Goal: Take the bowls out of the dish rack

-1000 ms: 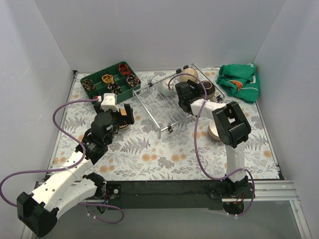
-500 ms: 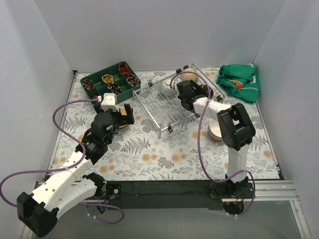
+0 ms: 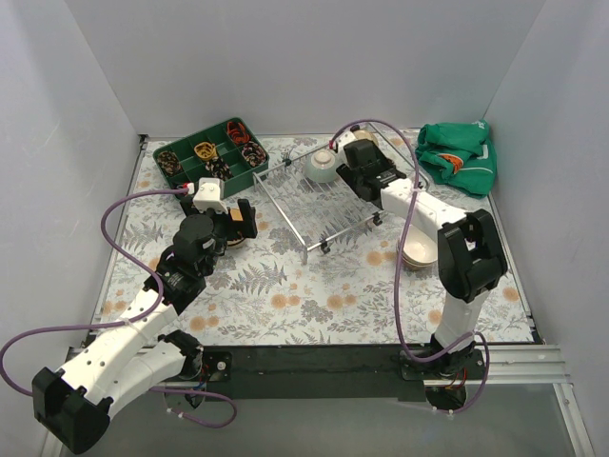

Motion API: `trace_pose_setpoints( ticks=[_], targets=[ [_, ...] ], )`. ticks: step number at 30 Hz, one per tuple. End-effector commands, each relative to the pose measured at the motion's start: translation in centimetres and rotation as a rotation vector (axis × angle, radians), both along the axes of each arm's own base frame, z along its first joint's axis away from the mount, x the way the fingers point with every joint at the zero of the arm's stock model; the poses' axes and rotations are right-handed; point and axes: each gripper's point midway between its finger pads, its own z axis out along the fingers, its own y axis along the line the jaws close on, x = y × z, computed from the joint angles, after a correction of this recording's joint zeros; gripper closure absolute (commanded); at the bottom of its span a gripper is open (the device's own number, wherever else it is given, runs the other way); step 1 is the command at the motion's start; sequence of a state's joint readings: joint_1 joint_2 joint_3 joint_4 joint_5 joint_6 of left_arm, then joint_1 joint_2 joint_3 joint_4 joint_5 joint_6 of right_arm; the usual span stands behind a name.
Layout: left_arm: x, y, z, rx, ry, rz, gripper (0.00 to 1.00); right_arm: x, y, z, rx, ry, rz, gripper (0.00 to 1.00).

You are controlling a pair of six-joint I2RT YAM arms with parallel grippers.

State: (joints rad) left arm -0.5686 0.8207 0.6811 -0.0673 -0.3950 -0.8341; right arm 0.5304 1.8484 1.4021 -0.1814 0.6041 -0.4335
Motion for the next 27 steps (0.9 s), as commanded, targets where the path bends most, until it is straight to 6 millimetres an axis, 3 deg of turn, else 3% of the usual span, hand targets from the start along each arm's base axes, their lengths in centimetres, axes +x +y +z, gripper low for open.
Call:
trace_pose_setpoints(
  ticks=[1, 11, 12, 14, 16, 18, 19, 20, 22, 24, 26, 27],
  targets=[
    [-0.1, -0.3, 0.6, -0.018, -0.024, -0.024, 0.02, 0.1, 2.5, 7.2, 0.278, -0.127, 0.008, 0.68],
    [-0.5, -1.4, 0.9, -0.038, -0.038, -0.096, 0.02, -3.4, 7.3, 11.2, 0.690, -0.085, 0.127, 0.68],
    [-0.6, -1.7, 1.0, -0.043, -0.042, -0.114, 0.02, -4.0, 7.8, 10.7, 0.750, -0.061, 0.114, 0.68],
    [-0.7, -1.9, 1.0, -0.046, -0.042, -0.129, 0.02, -4.9, 8.9, 12.1, 0.838, -0.059, 0.169, 0.68],
    [-0.9, -2.5, 0.9, -0.051, -0.041, -0.161, 0.02, -6.1, 9.9, 11.6, 0.911, -0.015, 0.193, 0.68],
    [-1.0, -2.9, 0.9, -0.059, -0.040, -0.182, 0.02, -7.3, 10.8, 12.9, 1.001, -0.011, 0.237, 0.68],
    [-1.2, -3.3, 0.8, -0.065, -0.036, -0.205, 0.02, -7.8, 10.7, 12.0, 1.016, 0.010, 0.235, 0.68],
    [-1.3, -3.5, 0.9, -0.068, -0.034, -0.219, 0.02, -8.2, 11.0, 13.5, 1.060, -0.023, 0.265, 0.68],
    [-1.7, -4.3, 0.9, -0.092, -0.026, -0.262, 0.02, -9.6, 11.5, 12.8, 1.123, 0.024, 0.282, 0.68],
    [-1.8, -5.0, 1.5, -0.124, -0.046, -0.293, 0.02, -10.9, 12.1, 14.1, 1.193, 0.023, 0.340, 0.68],
    [-2.0, -5.9, 1.4, -0.154, -0.035, -0.331, 0.02, -12.0, 12.2, 13.7, 1.254, 0.058, 0.338, 0.68],
    [-2.0, -6.1, 1.6, -0.165, -0.038, -0.340, 0.02, -12.6, 12.7, 14.4, 1.285, 0.059, 0.380, 0.68]
  ],
)
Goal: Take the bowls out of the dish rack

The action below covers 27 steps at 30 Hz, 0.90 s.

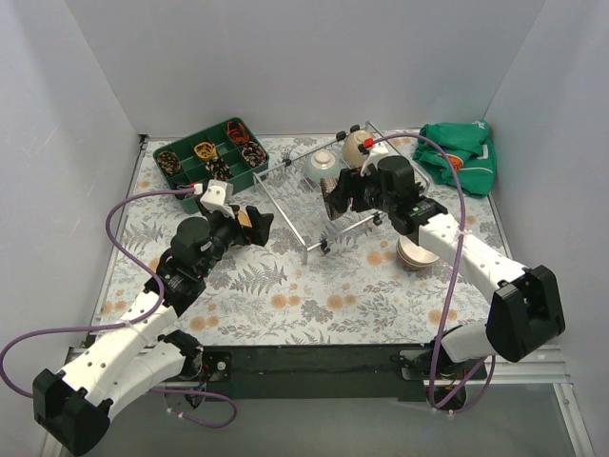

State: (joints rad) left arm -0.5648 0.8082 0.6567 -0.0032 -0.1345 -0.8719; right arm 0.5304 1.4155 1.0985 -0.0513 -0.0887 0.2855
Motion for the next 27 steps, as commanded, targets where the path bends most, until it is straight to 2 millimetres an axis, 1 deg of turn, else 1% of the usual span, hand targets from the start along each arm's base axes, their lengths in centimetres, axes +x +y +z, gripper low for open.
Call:
trace_pose_setpoints(
  ticks=[1, 2, 3, 4, 5, 6, 8, 9, 10, 12, 13, 14, 15, 16, 17, 18, 20, 21, 23, 24, 27],
  targets=[
    [-0.6, -2.0, 0.8, -0.085, -0.006, -0.101, 0.02, -1.9, 2.6, 7.8, 0.308, -0.137, 0.115, 0.68],
    [-0.7, -2.4, 0.8, -0.095, -0.002, -0.120, 0.02, -2.7, 2.7, 7.5, 0.338, -0.112, 0.123, 0.68],
    [-0.6, -2.5, 0.7, -0.101, 0.000, -0.120, 0.02, -3.2, 3.1, 8.1, 0.374, -0.120, 0.156, 0.68],
    [-0.9, -3.0, 0.7, -0.110, 0.003, -0.153, 0.02, -3.7, 3.2, 8.2, 0.396, -0.112, 0.169, 0.68],
    [-0.9, -3.2, 0.7, -0.121, 0.006, -0.158, 0.02, -4.3, 3.3, 8.7, 0.437, -0.099, 0.177, 0.68],
    [-1.0, -3.5, 1.0, -0.128, -0.002, -0.177, 0.02, -5.2, 3.7, 8.3, 0.456, -0.074, 0.216, 0.68],
    [-1.1, -3.7, 0.8, -0.138, -0.001, -0.192, 0.02, -6.1, 4.0, 9.4, 0.511, -0.086, 0.257, 0.68],
    [-1.2, -4.0, 1.0, -0.151, -0.005, -0.212, 0.02, -6.9, 4.2, 9.0, 0.537, -0.049, 0.280, 0.68],
    [-1.2, -4.2, 0.7, -0.152, 0.003, -0.222, 0.02, -7.2, 4.3, 9.7, 0.566, -0.066, 0.299, 0.68],
    [-1.3, -4.5, 0.7, -0.166, 0.008, -0.240, 0.04, -8.1, 4.5, 10.1, 0.607, -0.043, 0.334, 0.68],
    [-1.4, -4.9, 0.5, -0.166, 0.017, -0.257, 0.05, -8.5, 4.5, 9.9, 0.620, -0.031, 0.346, 0.68],
    [-1.5, -5.0, 0.4, -0.170, 0.022, -0.264, 0.07, -8.8, 4.6, 10.5, 0.641, -0.050, 0.367, 0.68],
    [-1.5, -5.1, 0.2, -0.175, 0.029, -0.268, 0.08, -9.2, 4.8, 10.7, 0.656, -0.040, 0.388, 0.68],
    [-1.5, -5.3, 0.3, -0.177, 0.031, -0.279, 0.10, -9.6, 4.8, 10.3, 0.677, -0.009, 0.393, 0.68],
    [-1.5, -5.5, 0.0, -0.176, 0.042, -0.282, 0.11, -9.8, 4.9, 10.9, 0.702, -0.023, 0.412, 0.68],
    [-1.5, -5.6, -0.1, -0.177, 0.045, -0.288, 0.15, -10.2, 5.0, 10.9, 0.713, -0.011, 0.434, 0.68],
    [-1.4, -5.8, -0.4, -0.179, 0.060, -0.297, 0.18, -10.7, 5.2, 10.7, 0.747, 0.026, 0.451, 0.68],
    [-1.3, -5.9, -0.5, -0.180, 0.066, -0.296, 0.22, -11.2, 5.4, 11.1, 0.761, 0.008, 0.479, 0.68],
    [-1.3, -6.0, -0.7, -0.183, 0.079, -0.299, 0.26, -11.5, 5.6, 10.9, 0.778, 0.035, 0.492, 0.68],
    [-1.3, -6.2, -0.9, -0.187, 0.088, -0.303, 0.30, -11.9, 5.8, 11.3, 0.789, 0.025, 0.514, 0.68],
    [-1.2, -6.4, -1.3, -0.190, 0.109, -0.306, 0.37, -12.2, 6.2, 11.2, 0.796, 0.038, 0.532, 0.68]
  ],
)
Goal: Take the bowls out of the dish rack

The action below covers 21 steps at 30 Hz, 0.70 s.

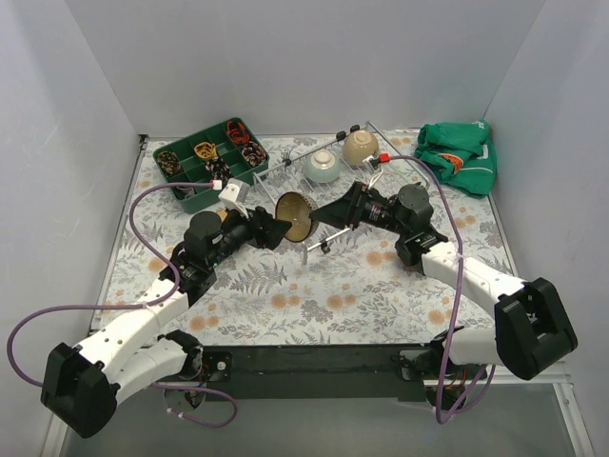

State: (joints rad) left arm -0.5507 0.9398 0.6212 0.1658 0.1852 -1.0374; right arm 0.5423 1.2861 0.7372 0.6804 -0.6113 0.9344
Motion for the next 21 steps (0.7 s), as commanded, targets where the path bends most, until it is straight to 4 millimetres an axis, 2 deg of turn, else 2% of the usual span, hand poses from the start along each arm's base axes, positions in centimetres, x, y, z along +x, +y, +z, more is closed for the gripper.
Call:
trace_pose_setpoints(
  ticks=[1, 3, 7, 8, 12, 13, 17, 19, 20, 21],
  targets=[
    [0.0, -0.4, 0.3, -0.021, 0.007, -0.020, 0.42, -1.8, 0.7, 4.8, 0.141, -0.134, 0.081, 0.68],
    [0.1, -0.4, 0.2, -0.018, 0.015, -0.015, 0.48, -2.0, 0.9, 4.7, 0.142, -0.132, 0.090, 0.68],
    [0.2, -0.2, 0.1, -0.018, 0.019, -0.005, 0.69, -2.1, 1.3, 4.4, 0.139, -0.129, 0.099, 0.68],
    [0.2, -0.1, 0.1, -0.018, 0.019, -0.001, 0.78, -2.1, 1.3, 4.2, 0.136, -0.126, 0.099, 0.68],
    [0.6, 0.4, -0.3, 0.000, 0.039, 0.039, 1.00, -2.1, 1.4, 3.4, 0.125, -0.122, 0.090, 0.64],
    [0.8, 0.8, -0.4, 0.008, 0.043, 0.063, 1.00, -2.1, 1.3, 3.0, 0.117, -0.120, 0.088, 0.62],
    [1.3, 2.0, -0.8, 0.049, 0.060, 0.131, 1.00, -2.0, 1.0, 1.7, 0.083, -0.117, 0.061, 0.40],
    [1.3, 2.9, -1.1, 0.069, 0.074, 0.175, 1.00, -1.8, 0.7, 1.0, 0.050, -0.104, 0.035, 0.36],
    [1.5, 3.9, -2.0, 0.103, 0.104, 0.225, 1.00, -1.7, 0.5, 0.5, 0.025, -0.120, 0.021, 0.32],
    [1.5, 4.3, -1.7, 0.107, 0.106, 0.248, 1.00, -1.4, 0.3, -0.5, -0.013, -0.095, -0.002, 0.31]
  ],
)
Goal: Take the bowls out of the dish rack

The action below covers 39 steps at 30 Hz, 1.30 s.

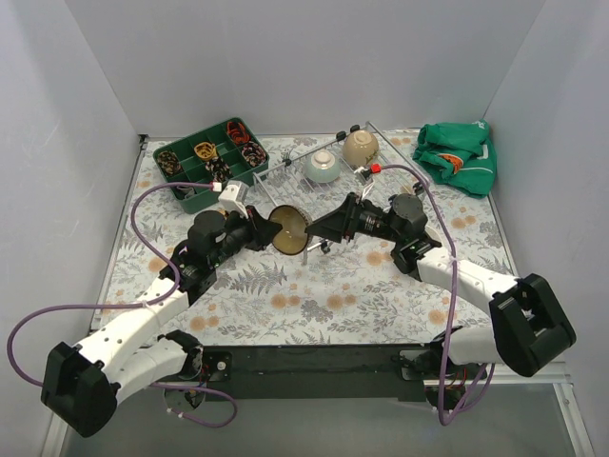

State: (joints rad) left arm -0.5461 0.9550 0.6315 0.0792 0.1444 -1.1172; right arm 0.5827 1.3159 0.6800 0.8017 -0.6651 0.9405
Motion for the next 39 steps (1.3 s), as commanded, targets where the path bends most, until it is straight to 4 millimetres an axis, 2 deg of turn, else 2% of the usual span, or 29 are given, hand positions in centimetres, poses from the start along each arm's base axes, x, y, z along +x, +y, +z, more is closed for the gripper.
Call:
trace_pose_setpoints(
  ticks=[1, 2, 6, 9, 10, 14, 21, 27, 34, 39],
  targets=[
    [1.3, 4.2, 0.0, 0.138, -0.003, 0.203, 1.00, 0.8, -1.1, 0.6, -0.045, -0.076, -0.115, 0.28],
    [1.2, 4.9, -0.7, 0.157, 0.026, 0.238, 1.00, 1.0, -1.4, 0.4, -0.078, -0.118, -0.136, 0.24],
    [0.3, 6.4, -1.8, 0.190, 0.094, 0.296, 1.00, 2.7, -3.6, -1.4, -0.240, -0.141, -0.288, 0.19],
    [-0.3, 7.5, -3.4, 0.224, 0.177, 0.343, 1.00, 3.2, -5.5, -2.6, -0.350, -0.162, -0.371, 0.18],
    [-0.4, 7.7, -4.0, 0.238, 0.208, 0.357, 1.00, 3.1, -6.0, -2.5, -0.363, -0.173, -0.390, 0.18],
    [-1.3, 8.6, -6.8, 0.273, 0.328, 0.411, 1.00, 2.9, -7.7, -4.1, -0.457, -0.174, -0.431, 0.18],
    [-1.2, 8.5, -10.5, 0.311, 0.443, 0.449, 1.00, 2.7, -9.6, -5.3, -0.546, -0.198, -0.484, 0.18],
    [-1.2, 8.8, -13.5, 0.374, 0.508, 0.457, 1.00, 2.8, -11.1, -5.6, -0.613, -0.240, -0.523, 0.18],
    [-1.5, 8.8, -15.4, 0.395, 0.563, 0.451, 1.00, 3.0, -11.9, -6.3, -0.666, -0.260, -0.540, 0.18],
    [-1.6, 8.8, -15.8, 0.401, 0.578, 0.447, 0.90, 3.2, -12.1, -6.5, -0.680, -0.266, -0.547, 0.18]
  ],
)
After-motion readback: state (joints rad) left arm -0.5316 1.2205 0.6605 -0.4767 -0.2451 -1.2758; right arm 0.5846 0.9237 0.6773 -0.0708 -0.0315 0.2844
